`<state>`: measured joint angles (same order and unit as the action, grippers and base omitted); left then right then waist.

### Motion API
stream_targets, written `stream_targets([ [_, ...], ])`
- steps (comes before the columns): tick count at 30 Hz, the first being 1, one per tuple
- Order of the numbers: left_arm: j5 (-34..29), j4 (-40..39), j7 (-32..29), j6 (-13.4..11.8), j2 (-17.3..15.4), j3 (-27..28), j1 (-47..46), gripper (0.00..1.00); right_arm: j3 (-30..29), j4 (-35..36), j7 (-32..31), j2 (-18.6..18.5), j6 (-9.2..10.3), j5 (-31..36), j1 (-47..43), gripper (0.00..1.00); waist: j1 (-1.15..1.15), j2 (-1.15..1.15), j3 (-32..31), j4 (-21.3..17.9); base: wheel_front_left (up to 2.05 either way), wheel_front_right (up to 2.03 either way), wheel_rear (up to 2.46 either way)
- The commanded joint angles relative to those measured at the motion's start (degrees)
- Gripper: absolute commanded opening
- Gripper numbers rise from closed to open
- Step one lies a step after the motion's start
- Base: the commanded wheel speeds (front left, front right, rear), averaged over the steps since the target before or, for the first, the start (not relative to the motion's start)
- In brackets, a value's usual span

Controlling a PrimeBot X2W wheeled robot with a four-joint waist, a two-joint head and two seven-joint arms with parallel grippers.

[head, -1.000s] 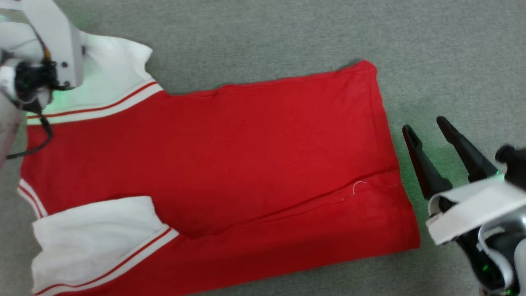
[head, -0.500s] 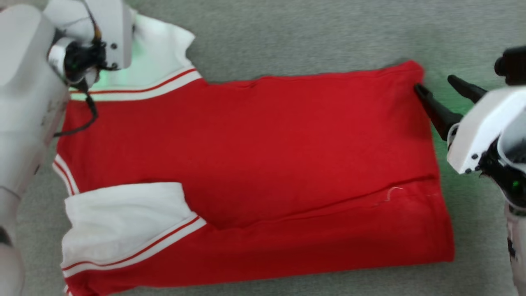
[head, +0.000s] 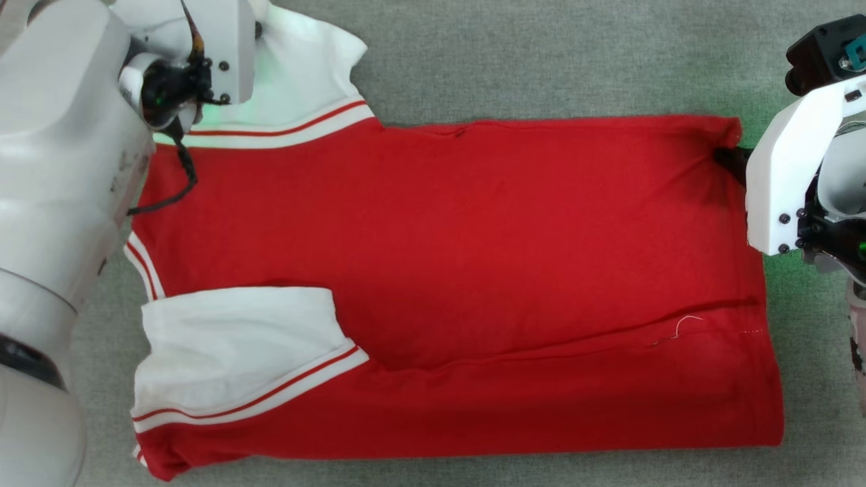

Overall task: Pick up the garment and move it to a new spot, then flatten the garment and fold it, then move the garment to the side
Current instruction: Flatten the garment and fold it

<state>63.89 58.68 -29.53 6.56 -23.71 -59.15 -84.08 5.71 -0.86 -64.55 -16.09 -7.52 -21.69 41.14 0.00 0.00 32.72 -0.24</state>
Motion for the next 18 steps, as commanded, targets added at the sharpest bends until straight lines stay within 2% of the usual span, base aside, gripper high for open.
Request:
stream_targets([
  [1,0.1,1.2,0.5,0.2,0.1,-0.3,1.3,0.0,0.3,-2.1,-1.7,-0.2,0.06,-0.2,-1.7,0.0,0.0,0.0,-0.8,0.5,0.0,0.0,0.0],
  [9,1.1,1.2,4.2,0.9,0.4,0.0,1.8,0.0,-2.3,-0.8,1.8,-0.1,0.06,-1.5,-2.6,0.0,0.0,0.0,-5.6,2.2,0.0,0.0,0.0],
  [18,2.5,-4.7,6.4,0.9,-2.9,-1.0,5.5,0.0,-4.9,2.3,8.6,-0.5,0.06,-3.7,-8.4,0.0,0.0,0.0,-12.3,4.5,0.0,0.0,0.0],
])
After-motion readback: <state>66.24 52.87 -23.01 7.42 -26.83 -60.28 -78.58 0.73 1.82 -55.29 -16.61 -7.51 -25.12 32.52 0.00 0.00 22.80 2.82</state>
